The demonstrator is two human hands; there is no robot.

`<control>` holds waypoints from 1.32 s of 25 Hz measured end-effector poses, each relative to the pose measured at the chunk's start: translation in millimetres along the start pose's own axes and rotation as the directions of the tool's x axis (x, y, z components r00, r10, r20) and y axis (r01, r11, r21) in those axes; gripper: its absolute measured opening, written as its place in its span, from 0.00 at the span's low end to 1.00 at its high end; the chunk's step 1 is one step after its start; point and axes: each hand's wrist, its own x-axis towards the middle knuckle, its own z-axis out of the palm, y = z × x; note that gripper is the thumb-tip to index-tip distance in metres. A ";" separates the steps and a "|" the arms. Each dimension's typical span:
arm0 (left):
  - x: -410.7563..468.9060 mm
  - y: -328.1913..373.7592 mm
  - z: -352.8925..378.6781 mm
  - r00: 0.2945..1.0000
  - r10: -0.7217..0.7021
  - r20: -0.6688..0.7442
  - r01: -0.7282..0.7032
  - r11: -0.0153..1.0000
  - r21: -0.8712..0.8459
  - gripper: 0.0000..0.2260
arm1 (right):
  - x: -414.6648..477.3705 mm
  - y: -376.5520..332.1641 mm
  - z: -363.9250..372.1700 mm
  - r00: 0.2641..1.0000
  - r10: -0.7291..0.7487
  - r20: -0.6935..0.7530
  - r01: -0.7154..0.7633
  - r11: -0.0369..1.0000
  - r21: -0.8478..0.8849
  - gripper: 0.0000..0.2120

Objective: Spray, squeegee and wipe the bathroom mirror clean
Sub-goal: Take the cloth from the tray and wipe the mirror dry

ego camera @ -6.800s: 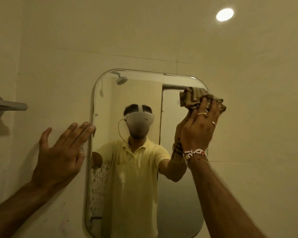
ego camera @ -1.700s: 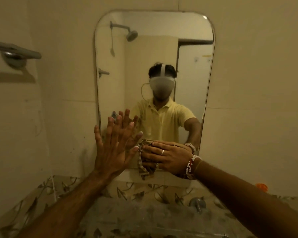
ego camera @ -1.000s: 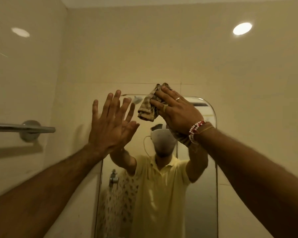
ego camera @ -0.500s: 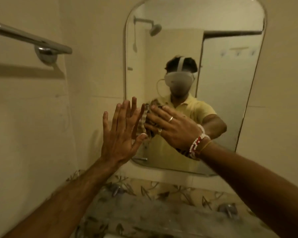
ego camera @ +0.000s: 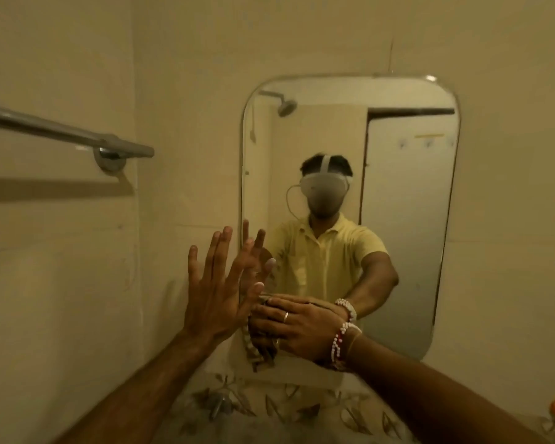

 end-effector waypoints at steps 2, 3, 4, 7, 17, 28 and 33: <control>44.5 -6.7 -14.6 0.996 -0.005 -0.089 0.005 1.000 -0.006 0.32 | 17.6 27.3 -17.1 0.997 0.076 -0.015 -0.076 0.997 -0.008 0.23; 68.8 -11.0 -22.2 0.991 -0.016 -0.135 0.015 1.000 -0.009 0.32 | 29.7 44.8 -32.8 0.987 0.155 -0.032 -0.155 0.988 0.008 0.24; 87.0 -14.7 -29.3 0.985 -0.042 -0.165 0.039 0.999 -0.021 0.32 | 42.0 59.6 -52.4 0.972 0.229 -0.055 -0.229 0.973 0.006 0.26; 140.2 -32.9 -49.8 0.968 -0.091 -0.234 0.081 0.995 -0.053 0.32 | 79.2 132.3 -119.1 0.934 0.326 -0.145 -0.349 0.918 -0.187 0.31; 175.8 -66.1 -58.9 0.945 -0.170 -0.281 0.149 0.984 -0.096 0.31 | 111.4 236.4 -166.5 0.758 0.594 -0.271 -0.650 0.720 -0.242 0.24; -41.4 -21.7 -7.9 0.979 -0.203 0.026 0.205 0.970 -0.128 0.32 | 72.4 -12.9 -19.0 0.906 0.413 -0.096 -0.418 0.908 -0.031 0.23; -96.8 -16.9 -0.7 0.967 -0.204 0.151 0.215 0.974 -0.066 0.32 | 36.9 -95.9 23.7 0.933 0.359 -0.001 -0.359 0.933 0.009 0.23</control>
